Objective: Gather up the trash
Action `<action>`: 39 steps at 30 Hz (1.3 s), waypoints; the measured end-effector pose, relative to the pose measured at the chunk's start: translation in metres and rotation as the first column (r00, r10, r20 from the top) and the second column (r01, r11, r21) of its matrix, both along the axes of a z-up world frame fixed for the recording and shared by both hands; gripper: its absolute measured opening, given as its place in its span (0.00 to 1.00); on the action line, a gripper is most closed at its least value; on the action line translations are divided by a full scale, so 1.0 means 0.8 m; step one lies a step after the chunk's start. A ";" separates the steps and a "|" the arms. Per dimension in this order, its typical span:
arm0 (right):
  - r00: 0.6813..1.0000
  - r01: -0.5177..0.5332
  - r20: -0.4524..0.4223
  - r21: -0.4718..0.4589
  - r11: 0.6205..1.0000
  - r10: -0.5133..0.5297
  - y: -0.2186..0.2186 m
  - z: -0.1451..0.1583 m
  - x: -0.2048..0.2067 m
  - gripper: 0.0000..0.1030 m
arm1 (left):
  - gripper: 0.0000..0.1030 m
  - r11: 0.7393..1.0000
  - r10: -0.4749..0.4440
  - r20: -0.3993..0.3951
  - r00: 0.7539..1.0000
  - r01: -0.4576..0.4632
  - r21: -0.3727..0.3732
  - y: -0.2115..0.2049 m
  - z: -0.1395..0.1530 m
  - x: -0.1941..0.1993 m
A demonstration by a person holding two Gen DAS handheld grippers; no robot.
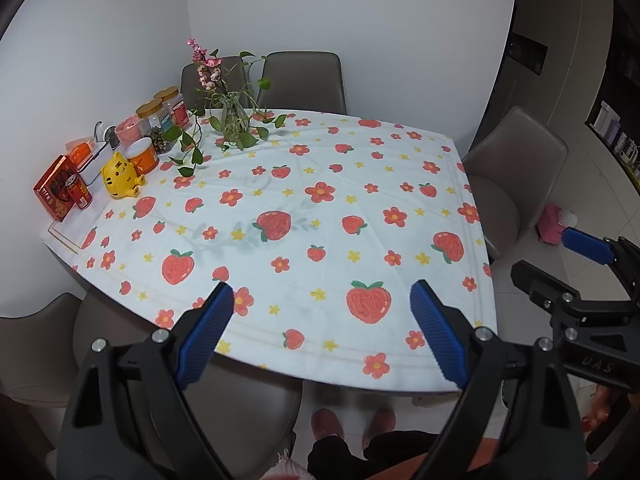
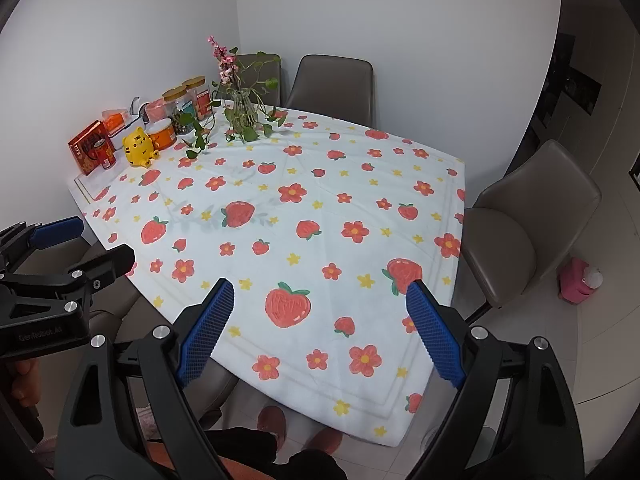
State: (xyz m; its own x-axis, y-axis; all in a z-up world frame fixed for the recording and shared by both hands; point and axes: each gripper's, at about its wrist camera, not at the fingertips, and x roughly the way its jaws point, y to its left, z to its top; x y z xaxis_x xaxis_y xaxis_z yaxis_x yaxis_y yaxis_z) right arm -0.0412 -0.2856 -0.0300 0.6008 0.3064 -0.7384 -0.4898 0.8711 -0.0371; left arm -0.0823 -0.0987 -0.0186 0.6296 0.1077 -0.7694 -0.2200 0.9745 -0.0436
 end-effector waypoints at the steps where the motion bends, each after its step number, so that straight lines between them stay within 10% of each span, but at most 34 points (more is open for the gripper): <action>1: 1.000 0.001 0.001 0.000 1.000 -0.001 0.000 0.001 0.001 0.82 | 0.87 1.000 -0.002 0.002 1.000 0.002 0.001 0.001 0.000 0.001; 39: 0.999 -0.016 0.035 0.020 1.000 0.015 0.020 0.019 0.010 0.82 | 0.87 1.000 0.011 0.027 1.000 -0.010 -0.016 0.006 0.010 0.002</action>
State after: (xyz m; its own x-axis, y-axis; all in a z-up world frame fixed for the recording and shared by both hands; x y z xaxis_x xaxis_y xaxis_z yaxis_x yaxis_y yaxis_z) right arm -0.0333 -0.2699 -0.0148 0.6210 0.3306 -0.7106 -0.5020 0.8641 -0.0366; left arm -0.0807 -0.0935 -0.0103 0.6495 0.1020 -0.7535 -0.2287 0.9713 -0.0657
